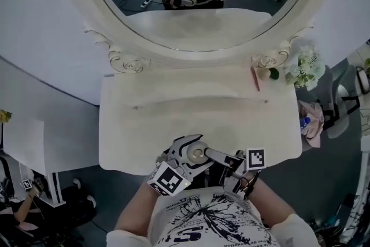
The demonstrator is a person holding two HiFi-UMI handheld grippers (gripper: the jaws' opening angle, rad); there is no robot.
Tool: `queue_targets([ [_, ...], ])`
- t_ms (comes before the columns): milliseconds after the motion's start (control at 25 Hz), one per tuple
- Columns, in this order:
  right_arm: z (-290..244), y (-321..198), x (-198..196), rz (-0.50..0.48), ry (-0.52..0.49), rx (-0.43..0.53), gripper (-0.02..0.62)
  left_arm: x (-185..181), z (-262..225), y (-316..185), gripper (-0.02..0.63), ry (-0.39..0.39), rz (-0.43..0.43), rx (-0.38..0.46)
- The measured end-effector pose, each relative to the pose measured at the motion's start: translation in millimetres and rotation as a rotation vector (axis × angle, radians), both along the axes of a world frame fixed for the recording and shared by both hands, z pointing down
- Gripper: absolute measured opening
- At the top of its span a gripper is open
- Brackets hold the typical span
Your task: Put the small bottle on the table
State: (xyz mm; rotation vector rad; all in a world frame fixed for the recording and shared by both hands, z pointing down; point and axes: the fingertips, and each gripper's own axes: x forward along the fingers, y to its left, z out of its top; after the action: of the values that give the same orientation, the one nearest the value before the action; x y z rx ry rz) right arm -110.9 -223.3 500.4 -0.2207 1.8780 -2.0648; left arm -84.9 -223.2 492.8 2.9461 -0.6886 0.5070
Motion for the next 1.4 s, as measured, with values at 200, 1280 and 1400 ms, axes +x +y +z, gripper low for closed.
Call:
queue_targets([
  [200,31.9,-7.9,-8.3,0.04,0.031,-0.029,0.37,-10.1,31.6,-7.9,0.351,0.001,-0.01,-0.036],
  [1280,114.1,-32.9,-1.1,0.06,0.402,-0.023,0.206,-20.2,135.1,-28.0,0.351,-0.154,-0.02,-0.098],
  [1400,115.5,-32.1,-0.2,0.065,0.427,-0.031,0.202,-20.6,135.5,-29.0,0.351,-0.159,-0.028,-0.096],
])
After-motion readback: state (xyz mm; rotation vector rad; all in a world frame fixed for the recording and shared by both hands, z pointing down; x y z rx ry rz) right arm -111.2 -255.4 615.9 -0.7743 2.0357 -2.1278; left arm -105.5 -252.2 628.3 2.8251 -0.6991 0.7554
